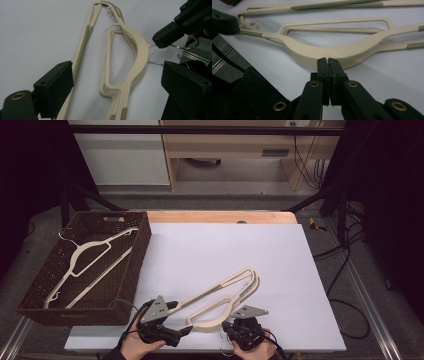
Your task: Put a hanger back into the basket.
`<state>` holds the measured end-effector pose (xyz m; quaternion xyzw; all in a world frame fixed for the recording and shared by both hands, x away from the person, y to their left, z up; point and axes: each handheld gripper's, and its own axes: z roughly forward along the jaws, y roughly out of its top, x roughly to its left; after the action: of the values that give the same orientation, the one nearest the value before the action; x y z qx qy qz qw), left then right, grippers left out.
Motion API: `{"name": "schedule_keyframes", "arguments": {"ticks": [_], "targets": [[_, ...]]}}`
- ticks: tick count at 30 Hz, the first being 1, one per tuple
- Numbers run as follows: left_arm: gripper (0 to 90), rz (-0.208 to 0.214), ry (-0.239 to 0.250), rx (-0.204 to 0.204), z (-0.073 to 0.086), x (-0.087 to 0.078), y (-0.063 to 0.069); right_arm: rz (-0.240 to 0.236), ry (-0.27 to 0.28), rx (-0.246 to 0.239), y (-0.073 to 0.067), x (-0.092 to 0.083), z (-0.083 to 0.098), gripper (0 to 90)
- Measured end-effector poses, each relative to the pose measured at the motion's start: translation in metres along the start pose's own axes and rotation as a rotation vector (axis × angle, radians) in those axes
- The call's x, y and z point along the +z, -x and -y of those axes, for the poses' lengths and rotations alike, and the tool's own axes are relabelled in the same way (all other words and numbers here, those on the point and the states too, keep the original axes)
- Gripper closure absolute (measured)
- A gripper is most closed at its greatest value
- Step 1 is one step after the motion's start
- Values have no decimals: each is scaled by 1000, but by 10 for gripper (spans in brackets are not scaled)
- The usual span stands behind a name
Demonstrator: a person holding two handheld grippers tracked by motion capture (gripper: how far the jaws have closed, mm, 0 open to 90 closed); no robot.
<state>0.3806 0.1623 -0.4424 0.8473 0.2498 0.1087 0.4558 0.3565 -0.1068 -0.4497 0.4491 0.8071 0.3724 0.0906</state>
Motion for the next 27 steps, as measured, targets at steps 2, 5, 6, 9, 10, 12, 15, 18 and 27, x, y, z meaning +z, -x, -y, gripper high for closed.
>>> {"name": "schedule_keyframes", "arguments": {"ticks": [2, 5, 6, 9, 10, 12, 15, 18, 27], "targets": [[128, 17, -27, 18, -2, 9, 5, -1, -3, -1, 0, -1, -2, 893], [154, 37, -66, 48, -5, 21, 13, 5, -10, -7, 0, -3, -4, 892], [168, 43, -72, 57, -7, 24, 15, 4, -12, 2, -1, -4, -5, 893], [227, 53, -97, 97, -11, 34, 22, 12, -10, -11, -1, -5, -7, 893], [254, 56, -103, 107, -13, 37, 23, 11, -12, -20, -1, -5, -7, 893], [313, 65, -132, 141, -17, 42, 25, 6, -11, -41, 0, -6, -7, 893], [404, 61, -161, 176, -21, 50, 29, 8, -11, -38, 1, -7, -8, 892], [469, 54, -181, 196, -25, 57, 31, 7, -17, -19, -1, -10, -10, 892], [628, 11, -244, 238, -27, 70, 37, 11, -8, -42, 0, -13, -12, 892]]}}
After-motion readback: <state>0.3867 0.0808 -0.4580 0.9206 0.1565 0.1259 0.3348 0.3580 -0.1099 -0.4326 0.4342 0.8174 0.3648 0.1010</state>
